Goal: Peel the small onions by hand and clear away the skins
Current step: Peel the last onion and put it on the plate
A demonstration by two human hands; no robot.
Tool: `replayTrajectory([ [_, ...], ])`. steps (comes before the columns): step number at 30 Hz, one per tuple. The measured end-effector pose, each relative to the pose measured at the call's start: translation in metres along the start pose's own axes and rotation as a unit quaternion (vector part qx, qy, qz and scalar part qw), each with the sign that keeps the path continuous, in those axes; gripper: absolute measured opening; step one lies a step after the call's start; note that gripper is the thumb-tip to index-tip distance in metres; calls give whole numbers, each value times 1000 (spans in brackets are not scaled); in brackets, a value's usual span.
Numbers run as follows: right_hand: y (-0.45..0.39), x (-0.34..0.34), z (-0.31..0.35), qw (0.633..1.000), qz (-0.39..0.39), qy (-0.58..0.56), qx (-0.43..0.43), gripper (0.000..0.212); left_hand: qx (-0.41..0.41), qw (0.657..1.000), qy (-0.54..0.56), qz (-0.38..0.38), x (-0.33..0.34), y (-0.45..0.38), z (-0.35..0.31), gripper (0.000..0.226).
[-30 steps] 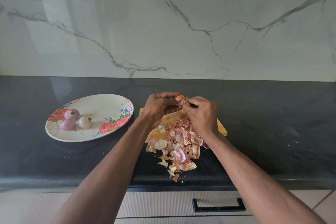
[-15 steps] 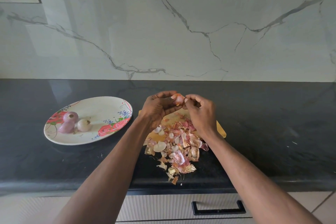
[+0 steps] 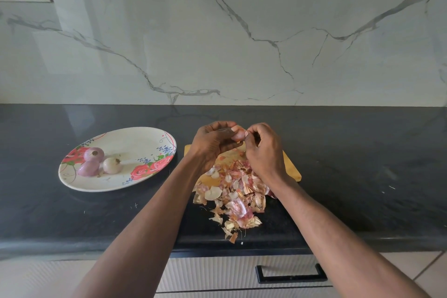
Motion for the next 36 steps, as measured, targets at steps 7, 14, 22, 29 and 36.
replayTrajectory([
  [7, -2, -1, -6, 999, -28, -20, 41, 10, -37, 998, 52, 21, 0, 0, -2, 14],
  [14, -3, -5, -7, 999, -10, -14, 39, 23, -40, 992, 123, -8, 1, 2, -8, 16],
  [22, 1, -9, 6, 997, -8, -71, -6, 50, -39, 996, 75, 11, 3, 1, -5, 18],
  [29, 1, -2, 0, 999, -11, -18, -35, 51, -26, 998, 49, 5, 2, 0, -4, 12],
  [36, 2, 1, -7, 997, -34, 49, -54, 42, -8, 1000, 9, 4, 9, 3, -2, 27],
])
Point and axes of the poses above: each hand's wrist, its own y-axis away from the middle knuckle, its own x-axis out of the palm, z = x × y, the point moved 1 cm from there along -y, towards the middle knuckle, and after that the axes turned 9 degrees about z, right-handed, at the moved point
